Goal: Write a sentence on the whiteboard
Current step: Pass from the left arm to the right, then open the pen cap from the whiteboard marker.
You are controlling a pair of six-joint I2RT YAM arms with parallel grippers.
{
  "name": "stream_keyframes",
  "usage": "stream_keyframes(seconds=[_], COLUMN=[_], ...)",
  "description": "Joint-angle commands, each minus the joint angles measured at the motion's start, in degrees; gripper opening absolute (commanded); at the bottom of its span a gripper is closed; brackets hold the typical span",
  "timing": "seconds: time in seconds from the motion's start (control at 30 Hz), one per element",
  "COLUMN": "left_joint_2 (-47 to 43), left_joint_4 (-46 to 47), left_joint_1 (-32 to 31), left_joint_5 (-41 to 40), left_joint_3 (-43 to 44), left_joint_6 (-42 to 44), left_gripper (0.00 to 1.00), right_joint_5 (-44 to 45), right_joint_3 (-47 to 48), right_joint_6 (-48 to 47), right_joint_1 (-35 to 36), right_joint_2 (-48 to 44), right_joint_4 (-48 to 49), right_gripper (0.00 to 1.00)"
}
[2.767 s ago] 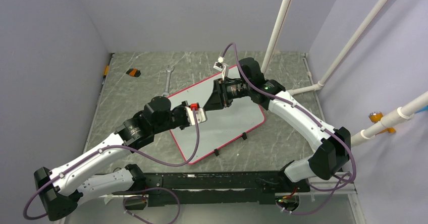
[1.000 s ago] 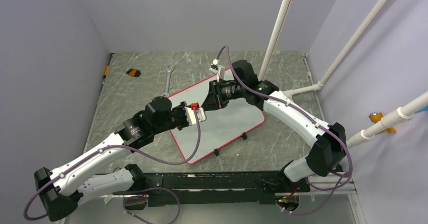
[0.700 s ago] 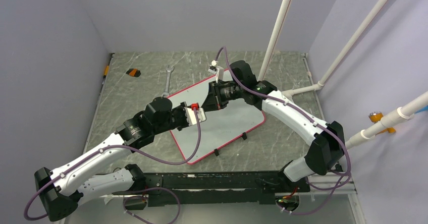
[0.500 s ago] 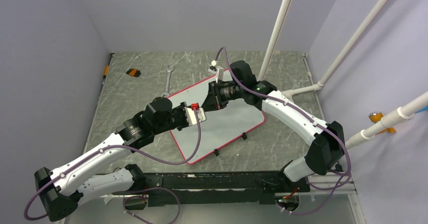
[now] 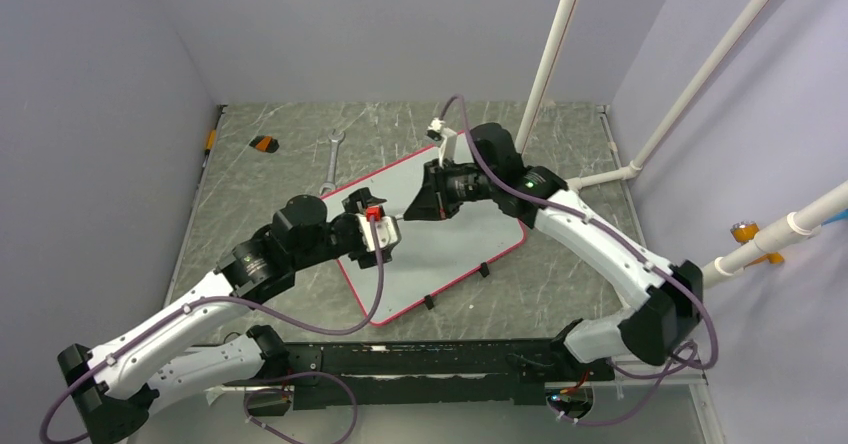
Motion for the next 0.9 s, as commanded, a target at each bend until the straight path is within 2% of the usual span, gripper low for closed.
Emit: stream_keyframes(seconds=[0.0,0.23,0.5,0.67,0.77,0.87], left_joint_2=[-2.1,-0.9,0.9,3.0,3.8,4.8], left_joint_4=[0.2,-2.9,-3.7,-3.8,-2.5,-2.5], left_joint_1=[1.4,5.2,8.2,8.4,8.7,8.7], left_joint_5=[4.6,12.9,19.5,19.7,20.9,21.3], left_joint_3=[2.3,4.8,5.9,6.9,6.9,7.7], left_joint_6=[0.1,-1.2,-1.9,-2.6,-3.6,-4.2], left_gripper=[0.79,0.77,0.71,0.68,0.62,0.52], right_joint_5=[0.4,-5.4,-8.2,-10.5,-11.7,-12.6], right_joint_3=[-3.6,-8.2,-10.0,-10.3,-10.6,-10.8], right_joint_6=[-2.1,-1.2,-0.2,0.4,0.9,1.0], right_joint_1=[-1.5,-3.7,-3.8,-3.9,-3.8,-3.8], right_joint_2=[-7.7,-13.6,-16.2,-15.9,-15.5,-14.8], right_joint_4=[2.6,8.0,11.6,12.8,13.5,14.0], right_gripper=[0.00,0.00,0.00,0.00,0.00,0.00])
